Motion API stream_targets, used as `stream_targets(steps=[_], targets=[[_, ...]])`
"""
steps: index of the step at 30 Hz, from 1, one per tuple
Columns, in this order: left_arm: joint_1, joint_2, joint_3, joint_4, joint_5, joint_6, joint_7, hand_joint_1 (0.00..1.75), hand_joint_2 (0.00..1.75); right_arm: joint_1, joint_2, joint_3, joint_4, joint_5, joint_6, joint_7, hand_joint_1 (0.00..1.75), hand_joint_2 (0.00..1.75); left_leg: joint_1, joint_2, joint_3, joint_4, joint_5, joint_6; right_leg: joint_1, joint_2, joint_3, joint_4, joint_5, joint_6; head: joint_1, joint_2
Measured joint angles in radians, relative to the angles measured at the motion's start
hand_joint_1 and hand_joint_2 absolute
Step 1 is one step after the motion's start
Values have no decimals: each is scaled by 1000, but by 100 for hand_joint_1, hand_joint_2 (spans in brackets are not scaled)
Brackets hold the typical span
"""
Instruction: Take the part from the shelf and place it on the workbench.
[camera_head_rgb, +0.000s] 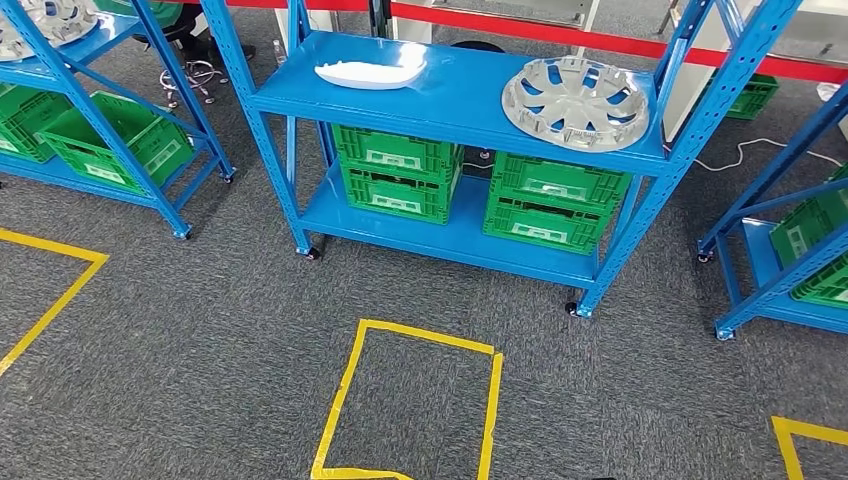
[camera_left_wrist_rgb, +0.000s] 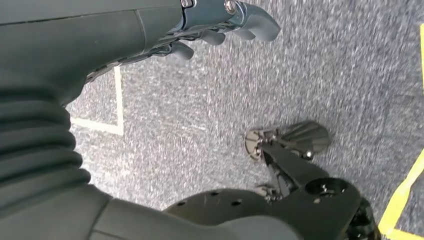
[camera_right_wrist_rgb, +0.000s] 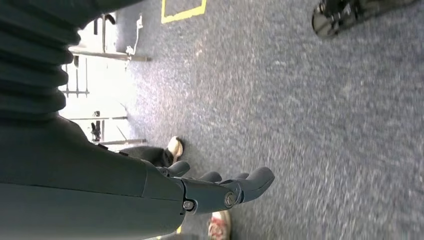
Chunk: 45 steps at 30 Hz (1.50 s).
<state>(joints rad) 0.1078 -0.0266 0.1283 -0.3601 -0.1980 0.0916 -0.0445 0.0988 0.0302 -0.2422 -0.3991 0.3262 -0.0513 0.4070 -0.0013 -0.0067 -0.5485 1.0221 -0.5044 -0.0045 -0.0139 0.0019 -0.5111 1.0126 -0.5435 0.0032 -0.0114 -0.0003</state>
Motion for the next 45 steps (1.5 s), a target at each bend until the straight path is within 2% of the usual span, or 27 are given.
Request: stream_targets(steps=[7,25,34,45], targets=[[-43,-10,66,19,-104,34,-68,0,0,-28,19,-138,25,167,-25,0,0,0,0,0,0,0,0,0,0,0,0,0,0,0,0,0],[-243,-19,148,37,-370,98,-348,0,0,-99,69,-456,86,571,-50,0,0,0,0,0,1,0,1,-1,0,0,0,0,0,0,0,0],[-458,-7,39,14,-428,97,-447,0,0,-127,85,-577,120,721,-52,0,0,0,0,0,1,0,4,-2,0,0,1,1,2,0,0,0],[-767,-14,-157,-65,-495,2,-499,0,0,-148,96,-659,144,821,-43,0,0,0,0,0,2,1,5,-2,0,0,1,1,4,-1,0,0]])
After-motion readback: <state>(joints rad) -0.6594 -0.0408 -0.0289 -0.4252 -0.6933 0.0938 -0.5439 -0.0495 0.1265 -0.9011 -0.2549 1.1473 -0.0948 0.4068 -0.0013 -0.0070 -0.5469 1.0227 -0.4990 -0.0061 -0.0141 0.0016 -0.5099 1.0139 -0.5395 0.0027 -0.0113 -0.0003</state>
